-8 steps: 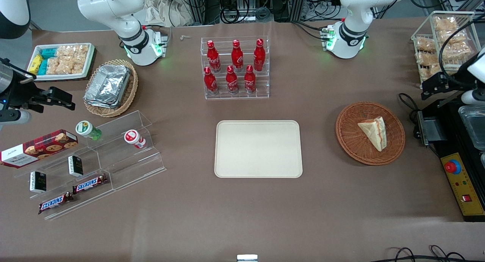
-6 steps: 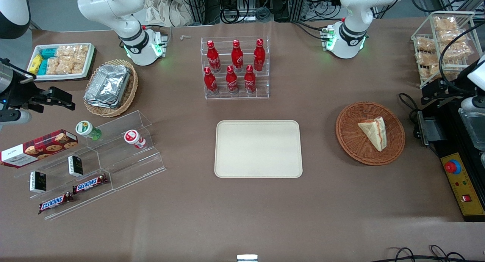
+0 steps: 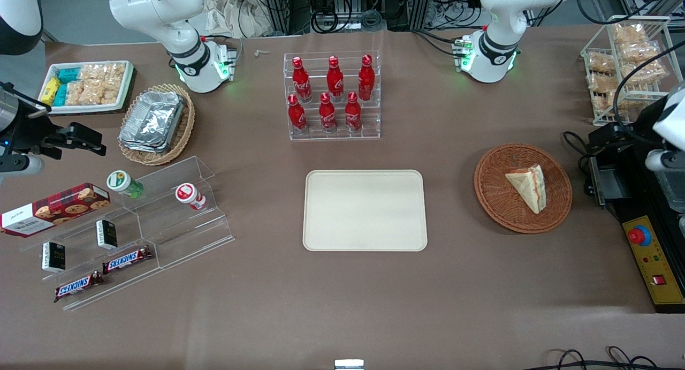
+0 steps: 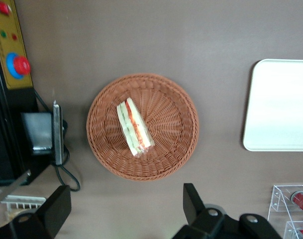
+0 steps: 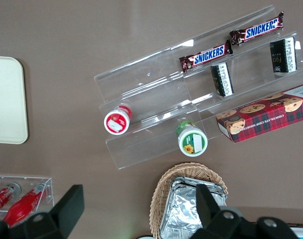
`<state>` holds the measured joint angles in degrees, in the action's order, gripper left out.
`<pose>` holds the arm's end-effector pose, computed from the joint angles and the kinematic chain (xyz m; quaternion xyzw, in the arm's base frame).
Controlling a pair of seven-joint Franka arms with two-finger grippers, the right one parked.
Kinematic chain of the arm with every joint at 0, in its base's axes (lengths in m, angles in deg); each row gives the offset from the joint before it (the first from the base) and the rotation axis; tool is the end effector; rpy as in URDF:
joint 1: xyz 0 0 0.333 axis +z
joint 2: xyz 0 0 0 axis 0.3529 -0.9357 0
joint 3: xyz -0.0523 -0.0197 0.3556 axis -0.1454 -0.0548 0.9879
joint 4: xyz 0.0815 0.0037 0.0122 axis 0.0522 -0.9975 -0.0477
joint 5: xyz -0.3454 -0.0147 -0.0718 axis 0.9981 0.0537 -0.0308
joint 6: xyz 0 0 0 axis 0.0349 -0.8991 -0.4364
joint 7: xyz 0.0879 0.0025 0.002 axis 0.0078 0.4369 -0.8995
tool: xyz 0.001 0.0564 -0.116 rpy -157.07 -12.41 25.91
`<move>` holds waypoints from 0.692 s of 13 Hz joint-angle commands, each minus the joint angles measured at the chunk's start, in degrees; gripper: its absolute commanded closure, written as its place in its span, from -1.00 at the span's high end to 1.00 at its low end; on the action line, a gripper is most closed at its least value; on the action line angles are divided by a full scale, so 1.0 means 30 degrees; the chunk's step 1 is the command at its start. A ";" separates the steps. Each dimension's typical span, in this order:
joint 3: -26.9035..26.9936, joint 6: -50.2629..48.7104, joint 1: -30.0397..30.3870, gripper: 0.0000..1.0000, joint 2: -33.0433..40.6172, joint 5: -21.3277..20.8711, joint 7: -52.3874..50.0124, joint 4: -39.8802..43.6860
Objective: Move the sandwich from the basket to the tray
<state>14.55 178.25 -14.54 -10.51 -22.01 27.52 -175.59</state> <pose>0.5174 0.0233 0.5907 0.9985 0.0166 -0.0503 0.0124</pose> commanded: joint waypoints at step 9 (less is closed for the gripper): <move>-0.0300 1.2134 -0.0429 1.00 0.0351 -0.0906 -1.4565 -1.1104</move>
<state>13.67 210.24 -15.27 -10.73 -23.64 -13.39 -204.09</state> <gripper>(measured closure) 0.000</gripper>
